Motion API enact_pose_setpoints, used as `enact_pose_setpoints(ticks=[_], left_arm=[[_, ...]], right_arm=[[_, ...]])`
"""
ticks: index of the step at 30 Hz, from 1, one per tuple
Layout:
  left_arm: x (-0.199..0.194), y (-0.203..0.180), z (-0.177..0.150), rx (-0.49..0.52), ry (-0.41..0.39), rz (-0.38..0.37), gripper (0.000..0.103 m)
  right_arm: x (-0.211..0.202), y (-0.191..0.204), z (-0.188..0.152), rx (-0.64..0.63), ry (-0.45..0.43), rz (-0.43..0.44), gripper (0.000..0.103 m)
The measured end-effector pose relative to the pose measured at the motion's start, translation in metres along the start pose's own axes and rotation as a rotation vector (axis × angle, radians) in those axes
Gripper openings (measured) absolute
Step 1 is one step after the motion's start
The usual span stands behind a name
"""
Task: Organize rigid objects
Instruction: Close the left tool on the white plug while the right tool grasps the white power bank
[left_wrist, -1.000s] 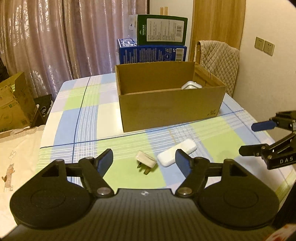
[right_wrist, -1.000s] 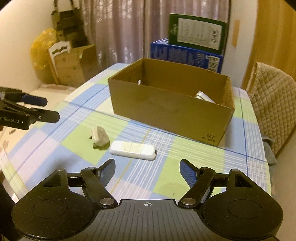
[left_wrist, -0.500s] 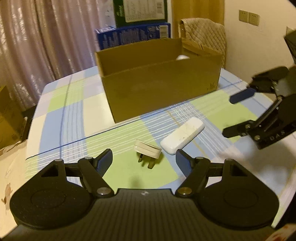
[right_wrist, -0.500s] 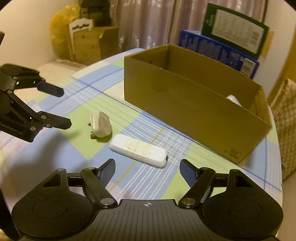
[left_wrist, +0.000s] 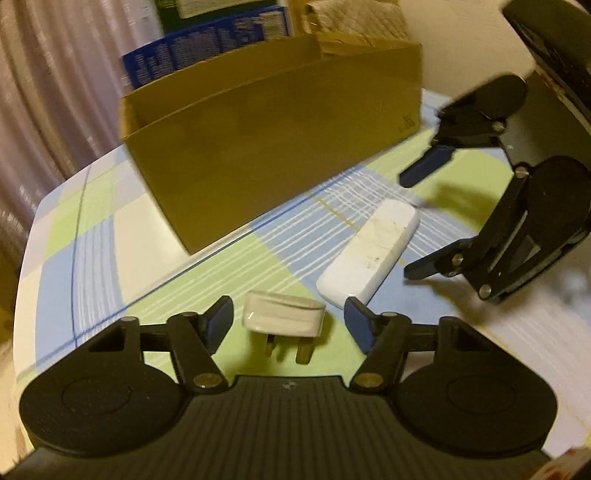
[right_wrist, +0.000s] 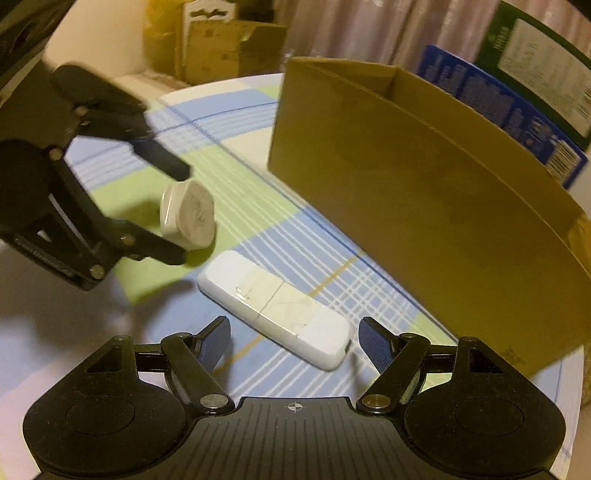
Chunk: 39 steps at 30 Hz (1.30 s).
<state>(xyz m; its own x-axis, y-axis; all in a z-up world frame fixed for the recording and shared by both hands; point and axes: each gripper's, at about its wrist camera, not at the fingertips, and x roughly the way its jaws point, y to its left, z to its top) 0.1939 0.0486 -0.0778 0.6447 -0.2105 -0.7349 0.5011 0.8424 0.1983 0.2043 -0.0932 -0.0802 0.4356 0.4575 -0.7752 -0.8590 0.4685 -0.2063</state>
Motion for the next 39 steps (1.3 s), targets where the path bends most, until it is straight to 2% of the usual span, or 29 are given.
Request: enact_pose_setpoints(ticks=[4,8,13,15,17,19,21,27,30,39], left_arm=[[0.010,-0.002,0.001,0.031,0.009,0.015,0.047],[0.011,0.004,0.002,-0.011,0.019,0.028,0.046],[0.008,0.011,0.000,-0.084,0.025,0.039,0.046],[0.007,0.012,0.000,-0.101,0.024,0.040,0.046],[0.007,0.011,0.000,-0.102,0.026,0.044,0.046],[0.007,0.010,0.000,-0.100,0.025,0.051,0.046],[0.006,0.009,0.000,-0.109,0.024,0.055,0.046],[0.005,0.012,-0.002,-0.153,0.021,0.045,0.048],[0.006,0.011,-0.003,-0.146,0.022,0.051,0.051],[0.008,0.012,-0.003,-0.150,0.023,0.051,0.052]], right_arm=[[0.011,0.001,0.000,-0.035,-0.007,0.002,0.074],[0.020,-0.006,0.004,-0.003,-0.030,0.003,0.074],[0.029,-0.023,0.010,0.141,-0.013,0.040,0.073],[0.029,-0.027,0.010,0.197,0.005,0.058,0.061],[0.025,-0.023,0.011,0.202,0.005,0.072,0.040],[0.021,-0.015,0.011,0.191,0.015,0.054,0.037],[0.015,-0.012,0.010,0.216,0.042,0.035,0.037],[-0.006,-0.013,-0.010,0.342,0.103,-0.091,0.037],[-0.010,-0.013,-0.018,0.386,0.081,-0.095,0.037],[-0.003,-0.022,-0.016,0.430,0.038,-0.069,0.038]])
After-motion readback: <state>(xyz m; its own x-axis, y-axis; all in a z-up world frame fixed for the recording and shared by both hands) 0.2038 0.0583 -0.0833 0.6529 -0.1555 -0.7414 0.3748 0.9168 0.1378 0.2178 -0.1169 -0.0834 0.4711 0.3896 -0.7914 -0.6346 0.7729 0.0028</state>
